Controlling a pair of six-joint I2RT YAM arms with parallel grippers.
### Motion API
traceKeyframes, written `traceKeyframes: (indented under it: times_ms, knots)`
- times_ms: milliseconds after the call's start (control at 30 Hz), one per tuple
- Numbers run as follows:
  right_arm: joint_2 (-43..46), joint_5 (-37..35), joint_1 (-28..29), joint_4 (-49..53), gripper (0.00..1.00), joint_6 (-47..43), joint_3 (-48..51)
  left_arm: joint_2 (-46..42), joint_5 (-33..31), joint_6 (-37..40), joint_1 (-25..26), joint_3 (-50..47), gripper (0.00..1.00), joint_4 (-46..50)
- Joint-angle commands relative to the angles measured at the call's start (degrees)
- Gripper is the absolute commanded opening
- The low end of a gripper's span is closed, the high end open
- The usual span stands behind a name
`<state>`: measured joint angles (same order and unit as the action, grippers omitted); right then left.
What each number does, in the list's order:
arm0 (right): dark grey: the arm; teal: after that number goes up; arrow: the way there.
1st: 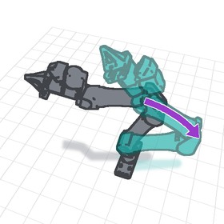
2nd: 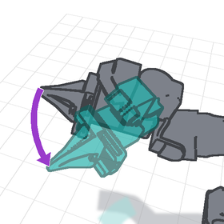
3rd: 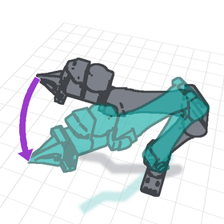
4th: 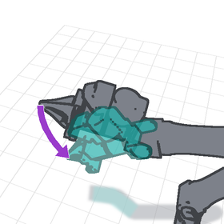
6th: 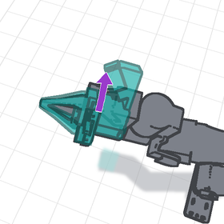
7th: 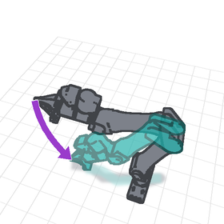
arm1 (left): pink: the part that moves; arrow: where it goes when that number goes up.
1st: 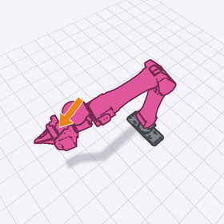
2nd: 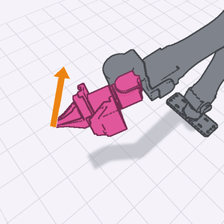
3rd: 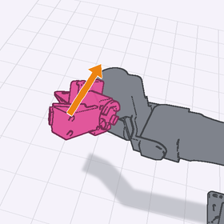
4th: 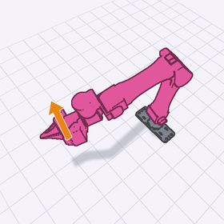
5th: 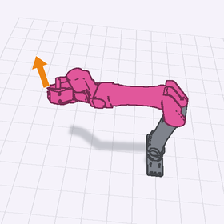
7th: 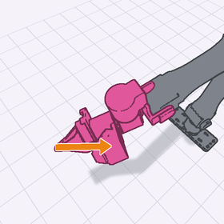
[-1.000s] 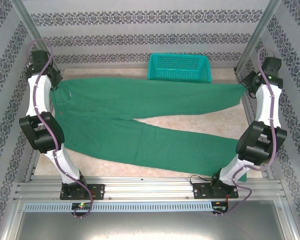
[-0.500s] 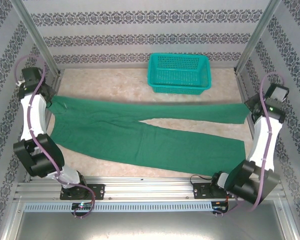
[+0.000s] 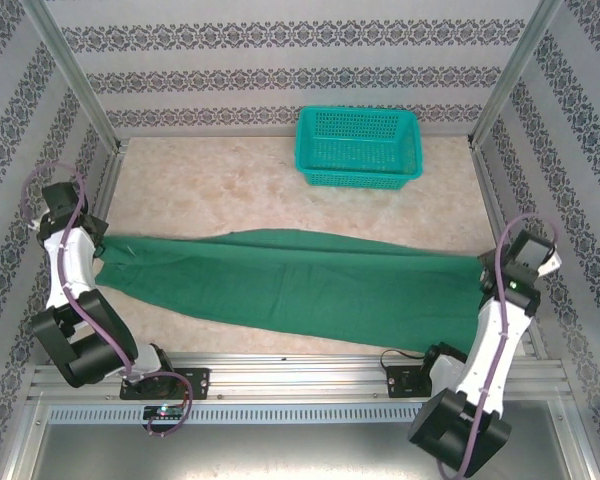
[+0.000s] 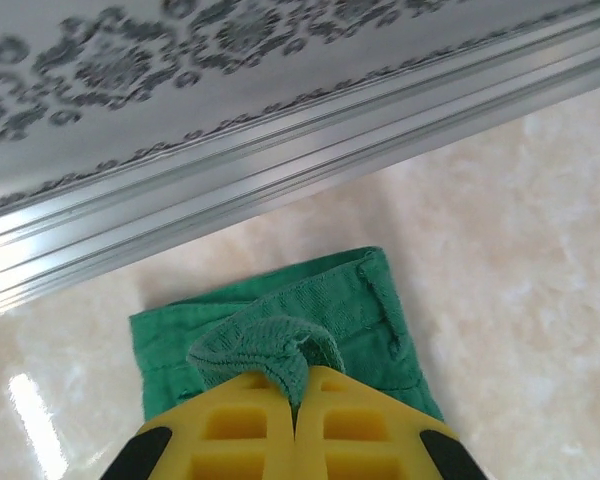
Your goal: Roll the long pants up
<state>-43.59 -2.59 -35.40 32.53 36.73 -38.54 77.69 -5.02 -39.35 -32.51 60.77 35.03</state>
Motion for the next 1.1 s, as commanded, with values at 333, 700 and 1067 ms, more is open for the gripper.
traceKeyframes:
  times_ms: [333,700,1067]
  knots:
    - [16.76,-7.28,-7.59,6.71,0.0,11.3,9.61,-11.82,0.97,-3.58,-8.14,-6.44,0.1,1.88]
    - [22.15,0.07,-7.79,8.64,0.98,9.79,16.17,-15.89,7.38,-0.39,-9.06,-19.49,0.83,-1.07]
    - [0.73,9.19,1.76,2.1,0.98,-3.16,-0.91,-23.75,12.56,1.27,-6.37,-10.34,0.74,-0.59]
